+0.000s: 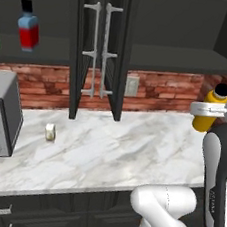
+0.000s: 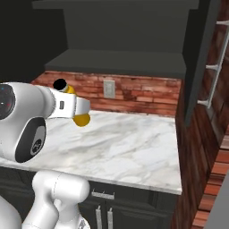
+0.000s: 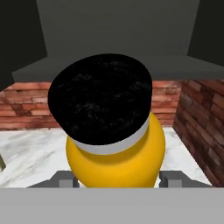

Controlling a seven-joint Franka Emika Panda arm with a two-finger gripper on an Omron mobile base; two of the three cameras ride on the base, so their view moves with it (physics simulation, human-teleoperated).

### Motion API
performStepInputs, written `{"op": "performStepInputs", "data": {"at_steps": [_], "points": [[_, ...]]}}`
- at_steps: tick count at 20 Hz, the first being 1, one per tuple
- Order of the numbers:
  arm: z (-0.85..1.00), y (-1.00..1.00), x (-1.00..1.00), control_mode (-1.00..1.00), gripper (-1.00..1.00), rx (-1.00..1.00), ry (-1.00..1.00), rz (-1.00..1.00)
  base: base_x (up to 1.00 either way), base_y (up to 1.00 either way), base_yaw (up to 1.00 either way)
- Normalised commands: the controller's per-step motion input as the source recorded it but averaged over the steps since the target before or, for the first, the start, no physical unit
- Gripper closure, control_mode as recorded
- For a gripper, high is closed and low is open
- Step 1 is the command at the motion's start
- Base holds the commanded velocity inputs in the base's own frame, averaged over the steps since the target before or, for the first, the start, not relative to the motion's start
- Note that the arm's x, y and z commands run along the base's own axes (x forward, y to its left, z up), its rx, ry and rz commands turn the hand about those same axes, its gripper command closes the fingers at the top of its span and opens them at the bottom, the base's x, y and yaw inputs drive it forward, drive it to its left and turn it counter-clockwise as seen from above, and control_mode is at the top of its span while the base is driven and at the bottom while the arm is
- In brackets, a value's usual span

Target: Sort all alcoholic drinks to one cabinet, and non-alcoholic drinks to the other.

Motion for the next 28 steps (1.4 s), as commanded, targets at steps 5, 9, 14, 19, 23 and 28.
{"op": "performStepInputs", "data": {"at_steps": [5, 9, 14, 19, 23, 28], "points": [[0.0, 0.0, 0.0, 1.0, 1.0, 0.0, 0.0, 0.0, 0.32, -0.27, 0.0], [0.0, 0.0, 0.0, 1.0, 1.0, 0.0, 0.0, 0.0, 0.32, -0.27, 0.0], [0.0, 0.0, 0.0, 1.0, 1.0, 0.0, 0.0, 0.0, 0.31, -0.26, 0.0], [0.0, 0.0, 0.0, 1.0, 1.0, 0.0, 0.0, 0.0, 0.32, -0.25, 0.0], [0.0, 0.0, 0.0, 1.0, 1.0, 0.0, 0.0, 0.0, 0.29, -0.13, 0.0], [0.0, 0.0, 0.0, 1.0, 1.0, 0.0, 0.0, 0.0, 0.18, 0.0, 0.0]]}}
